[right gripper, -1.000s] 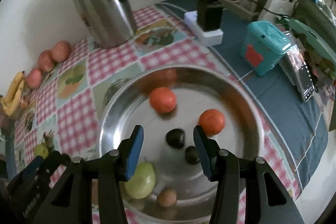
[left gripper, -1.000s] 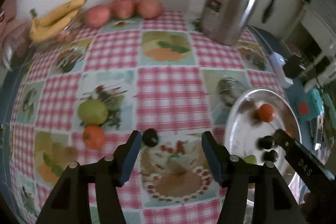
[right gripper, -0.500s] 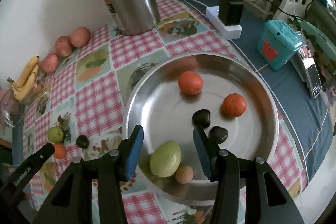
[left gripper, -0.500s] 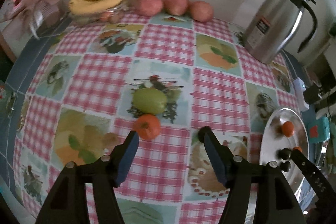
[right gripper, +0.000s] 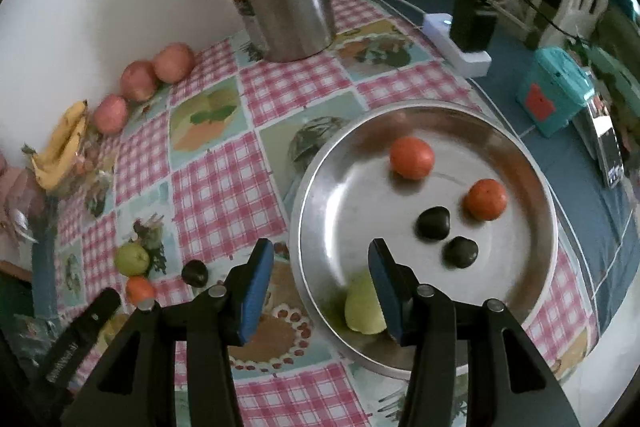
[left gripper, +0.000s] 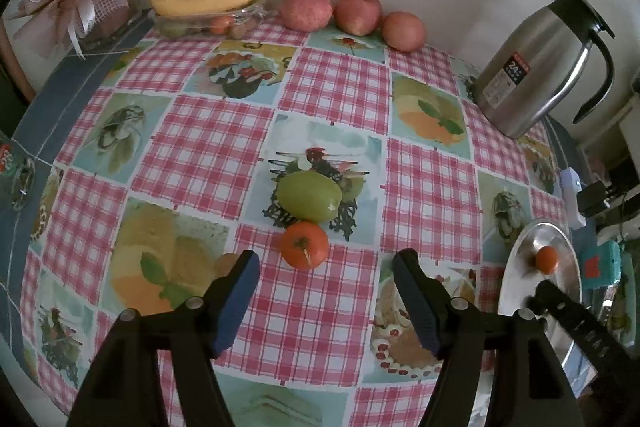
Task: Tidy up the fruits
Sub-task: 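Withdraw both tools from the basin toward the remaining fruit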
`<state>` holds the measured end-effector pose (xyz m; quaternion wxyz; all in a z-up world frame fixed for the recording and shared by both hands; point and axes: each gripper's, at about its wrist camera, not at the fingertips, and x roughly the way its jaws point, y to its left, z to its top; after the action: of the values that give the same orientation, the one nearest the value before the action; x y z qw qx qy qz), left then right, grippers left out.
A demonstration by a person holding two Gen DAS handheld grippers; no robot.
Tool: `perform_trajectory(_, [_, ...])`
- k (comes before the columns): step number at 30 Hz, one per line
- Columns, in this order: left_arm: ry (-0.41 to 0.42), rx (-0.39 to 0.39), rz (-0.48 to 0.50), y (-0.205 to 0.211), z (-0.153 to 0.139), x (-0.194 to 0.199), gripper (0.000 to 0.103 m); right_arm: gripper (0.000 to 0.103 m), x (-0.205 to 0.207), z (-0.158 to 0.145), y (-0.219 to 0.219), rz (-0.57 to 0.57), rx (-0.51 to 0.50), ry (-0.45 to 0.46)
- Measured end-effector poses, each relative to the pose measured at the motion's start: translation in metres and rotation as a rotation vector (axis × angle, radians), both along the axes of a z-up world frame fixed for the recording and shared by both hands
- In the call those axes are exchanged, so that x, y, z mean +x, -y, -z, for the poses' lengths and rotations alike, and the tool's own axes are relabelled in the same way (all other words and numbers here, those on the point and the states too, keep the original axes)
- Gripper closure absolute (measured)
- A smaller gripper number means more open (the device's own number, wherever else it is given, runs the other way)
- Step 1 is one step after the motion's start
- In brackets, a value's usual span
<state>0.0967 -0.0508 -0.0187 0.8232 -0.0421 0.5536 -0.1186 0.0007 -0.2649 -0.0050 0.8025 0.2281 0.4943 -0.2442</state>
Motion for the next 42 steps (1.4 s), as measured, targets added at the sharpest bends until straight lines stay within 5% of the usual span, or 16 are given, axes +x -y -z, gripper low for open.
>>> perform_trajectory(10, [0.004,-0.014,0.018,0.005,-0.004,-0.003,0.026,0.052,-0.006,-0.002,0.001,-0.012,-0.021,-0.008])
perform_trajectory(14, [0.008,-0.003,0.018,0.007,-0.003,-0.004,0.014,0.051,-0.010,0.001,0.006,-0.004,-0.014,-0.018])
perform_trajectory(17, [0.019,0.023,0.025,0.010,-0.001,-0.006,0.000,0.039,-0.011,0.004,0.010,0.007,-0.009,-0.029])
perform_trajectory(23, [0.030,0.064,0.044,0.017,0.003,-0.008,0.000,0.030,-0.011,0.008,0.014,0.011,-0.004,-0.041])
perform_trajectory(36, [0.021,0.093,0.048,0.020,0.007,-0.009,0.000,0.029,-0.008,0.012,0.013,-0.006,-0.011,-0.056])
perform_trajectory(38, [0.024,0.104,0.051,0.021,0.008,-0.009,0.000,0.004,-0.008,0.012,0.012,-0.008,-0.024,-0.056])
perform_trajectory(42, [0.025,0.110,0.052,0.021,0.009,-0.009,0.000,0.002,-0.009,0.012,0.013,-0.006,-0.031,-0.053])
